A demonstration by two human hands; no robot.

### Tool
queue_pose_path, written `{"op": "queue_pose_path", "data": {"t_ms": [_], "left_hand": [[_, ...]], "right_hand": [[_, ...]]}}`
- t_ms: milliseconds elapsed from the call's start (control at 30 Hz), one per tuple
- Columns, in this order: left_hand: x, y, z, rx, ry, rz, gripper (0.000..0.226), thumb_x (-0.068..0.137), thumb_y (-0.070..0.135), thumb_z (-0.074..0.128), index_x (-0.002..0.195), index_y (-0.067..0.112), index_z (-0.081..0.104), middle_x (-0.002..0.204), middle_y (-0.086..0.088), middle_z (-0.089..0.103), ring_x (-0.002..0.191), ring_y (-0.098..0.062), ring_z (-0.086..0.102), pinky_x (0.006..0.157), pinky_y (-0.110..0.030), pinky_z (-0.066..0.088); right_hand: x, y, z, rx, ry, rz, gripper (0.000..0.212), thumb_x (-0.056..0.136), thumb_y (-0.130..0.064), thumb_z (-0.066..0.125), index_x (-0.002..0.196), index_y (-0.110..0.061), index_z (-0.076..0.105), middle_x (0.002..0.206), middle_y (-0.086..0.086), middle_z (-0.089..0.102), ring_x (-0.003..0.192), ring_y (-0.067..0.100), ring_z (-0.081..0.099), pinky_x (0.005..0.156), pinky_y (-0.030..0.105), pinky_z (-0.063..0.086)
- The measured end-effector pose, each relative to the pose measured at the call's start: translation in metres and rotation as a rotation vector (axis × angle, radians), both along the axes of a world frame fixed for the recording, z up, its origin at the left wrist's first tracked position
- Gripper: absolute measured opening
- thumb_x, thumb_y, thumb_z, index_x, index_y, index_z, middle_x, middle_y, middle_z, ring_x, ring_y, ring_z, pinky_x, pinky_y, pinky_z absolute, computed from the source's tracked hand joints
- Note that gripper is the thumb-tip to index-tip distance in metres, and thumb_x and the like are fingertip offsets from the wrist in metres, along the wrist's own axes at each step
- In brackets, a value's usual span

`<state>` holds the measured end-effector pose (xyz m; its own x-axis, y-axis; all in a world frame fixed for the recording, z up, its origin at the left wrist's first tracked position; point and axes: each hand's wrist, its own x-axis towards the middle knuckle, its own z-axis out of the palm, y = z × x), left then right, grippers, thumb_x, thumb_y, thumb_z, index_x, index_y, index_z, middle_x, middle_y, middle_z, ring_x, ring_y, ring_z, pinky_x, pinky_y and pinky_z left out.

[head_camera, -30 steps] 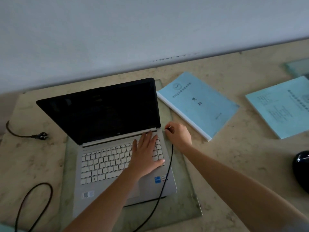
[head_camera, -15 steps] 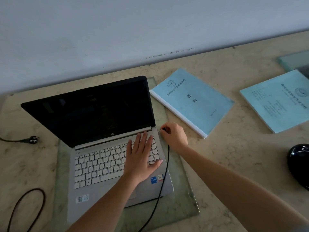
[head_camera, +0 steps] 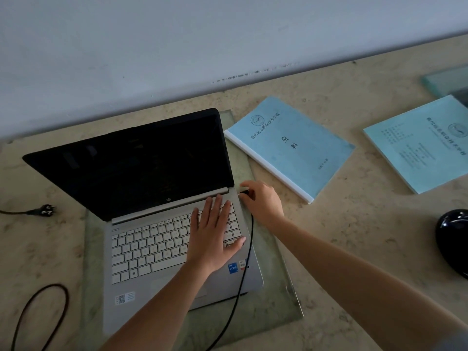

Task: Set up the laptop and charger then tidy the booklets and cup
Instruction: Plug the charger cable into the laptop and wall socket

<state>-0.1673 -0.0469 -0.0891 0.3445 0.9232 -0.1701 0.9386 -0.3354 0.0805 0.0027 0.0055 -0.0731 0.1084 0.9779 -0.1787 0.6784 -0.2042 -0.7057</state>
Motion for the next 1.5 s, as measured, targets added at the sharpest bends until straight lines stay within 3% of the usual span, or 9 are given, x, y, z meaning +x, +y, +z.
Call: {"op": "queue_pose_path", "data": {"t_ms": [67,133,267,433,567,867,1500], "left_hand": [[0.000,0.000,0.000,-0.001,0.002,0.000,0.092,0.079,0.079,0.011,0.151,0.024,-0.006,0.160,-0.001,-0.013,0.146,-0.020,-0.017,0.118,-0.047,-0.006],[0.000,0.000,0.000,0.002,0.001,-0.003,0.092,0.079,0.078,0.013,0.150,0.024,-0.006,0.160,-0.001,-0.011,0.146,-0.020,-0.017,0.118,-0.047,-0.007],[0.000,0.000,0.000,0.007,-0.002,-0.006,0.091,0.080,0.077,0.017,0.151,0.023,-0.003,0.160,-0.002,-0.009,0.147,-0.020,-0.015,0.118,-0.048,-0.005],[0.000,0.000,-0.001,0.006,0.005,-0.002,0.091,0.080,0.078,0.015,0.150,0.023,-0.005,0.160,-0.002,-0.010,0.147,-0.021,-0.015,0.118,-0.048,-0.004],[0.000,0.000,-0.001,0.007,-0.004,-0.002,0.092,0.080,0.078,0.015,0.151,0.022,-0.002,0.161,-0.002,-0.006,0.147,-0.021,-0.013,0.118,-0.048,-0.003],[0.000,-0.001,-0.002,0.014,-0.003,-0.006,0.091,0.080,0.077,0.015,0.151,0.023,-0.003,0.161,-0.003,-0.006,0.147,-0.022,-0.011,0.118,-0.048,-0.004],[0.000,0.001,-0.001,-0.001,-0.024,-0.013,0.091,0.080,0.077,0.019,0.151,0.023,-0.001,0.161,-0.004,-0.005,0.147,-0.023,-0.011,0.118,-0.049,-0.004]], "right_hand": [[0.000,-0.002,0.002,-0.004,0.026,-0.031,0.025,0.088,-0.026,0.061,0.113,-0.021,0.061,0.094,-0.004,0.063,0.082,0.015,0.060,0.069,0.031,0.052],[0.000,-0.004,0.002,0.027,0.039,-0.047,0.014,0.088,-0.020,0.059,0.101,-0.016,0.064,0.093,-0.002,0.065,0.080,0.016,0.061,0.070,0.033,0.054],[0.002,-0.005,0.002,0.058,0.071,-0.070,0.015,0.089,-0.017,0.060,0.099,-0.014,0.071,0.098,0.001,0.061,0.077,0.010,0.057,0.068,0.023,0.044],[-0.002,-0.005,0.002,0.017,0.063,-0.089,0.022,0.088,-0.016,0.061,0.109,-0.016,0.067,0.100,0.000,0.064,0.080,0.010,0.056,0.070,0.021,0.044],[-0.004,-0.006,0.001,0.026,0.072,-0.116,0.018,0.086,-0.016,0.062,0.103,-0.020,0.066,0.094,-0.007,0.063,0.072,0.002,0.051,0.059,0.015,0.041],[-0.010,-0.008,0.005,-0.012,0.040,-0.139,0.032,0.083,-0.006,0.050,0.108,-0.025,0.056,0.092,-0.011,0.060,0.080,0.012,0.060,0.068,0.039,0.056],[-0.013,-0.007,0.011,-0.030,-0.045,-0.054,0.036,0.082,-0.010,0.052,0.114,-0.027,0.051,0.102,-0.009,0.057,0.080,0.013,0.057,0.061,0.029,0.049]]}}
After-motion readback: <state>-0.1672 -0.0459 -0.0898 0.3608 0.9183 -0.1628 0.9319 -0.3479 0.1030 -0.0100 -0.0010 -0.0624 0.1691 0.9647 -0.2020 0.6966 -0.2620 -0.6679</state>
